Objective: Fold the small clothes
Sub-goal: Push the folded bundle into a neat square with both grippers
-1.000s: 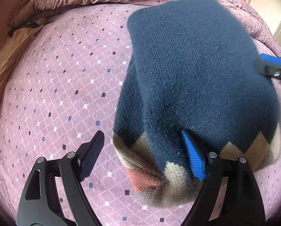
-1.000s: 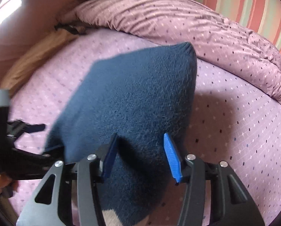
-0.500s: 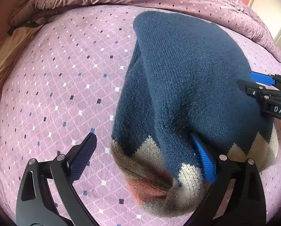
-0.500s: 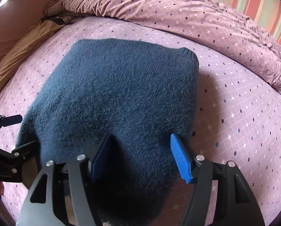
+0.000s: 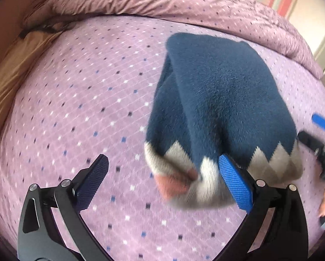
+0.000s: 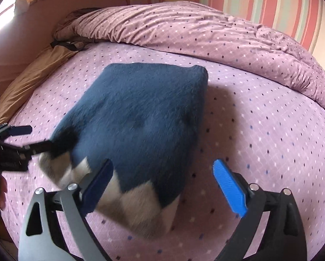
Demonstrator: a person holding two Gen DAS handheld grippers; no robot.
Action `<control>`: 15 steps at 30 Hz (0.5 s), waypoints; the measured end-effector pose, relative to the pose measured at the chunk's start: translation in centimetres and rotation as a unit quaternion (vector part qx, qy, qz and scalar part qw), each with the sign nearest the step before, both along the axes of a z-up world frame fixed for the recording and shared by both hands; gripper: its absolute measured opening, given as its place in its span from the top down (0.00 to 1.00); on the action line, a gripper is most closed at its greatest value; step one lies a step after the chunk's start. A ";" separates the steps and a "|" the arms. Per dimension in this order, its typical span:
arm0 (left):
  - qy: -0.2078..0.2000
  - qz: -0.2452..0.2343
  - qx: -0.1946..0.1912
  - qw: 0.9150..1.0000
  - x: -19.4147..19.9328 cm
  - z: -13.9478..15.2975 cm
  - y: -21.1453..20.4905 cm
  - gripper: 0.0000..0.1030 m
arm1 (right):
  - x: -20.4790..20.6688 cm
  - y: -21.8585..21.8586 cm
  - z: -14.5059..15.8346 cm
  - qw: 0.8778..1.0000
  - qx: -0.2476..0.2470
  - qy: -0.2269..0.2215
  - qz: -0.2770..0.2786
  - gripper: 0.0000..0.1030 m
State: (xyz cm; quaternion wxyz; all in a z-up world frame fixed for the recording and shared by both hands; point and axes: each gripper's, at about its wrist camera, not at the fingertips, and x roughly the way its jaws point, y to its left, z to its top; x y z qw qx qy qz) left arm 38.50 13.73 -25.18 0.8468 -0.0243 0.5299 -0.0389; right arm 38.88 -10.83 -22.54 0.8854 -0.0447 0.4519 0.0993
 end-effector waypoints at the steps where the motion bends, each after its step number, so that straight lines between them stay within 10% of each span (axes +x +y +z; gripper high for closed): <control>1: -0.003 0.007 0.003 1.000 -0.4 0.2 0.3 0.03 | -0.5 0.2 -0.3 1.000 -0.007 -0.002 0.003 0.09; 9: 0.000 0.032 0.015 0.999 -1.7 0.0 2.7 0.03 | -0.1 0.9 -6.0 0.997 -0.014 0.075 0.008 0.12; 15: 0.002 0.011 0.024 1.000 -1.5 0.5 2.3 0.03 | -0.1 0.3 -1.5 0.999 -0.008 0.048 0.020 0.08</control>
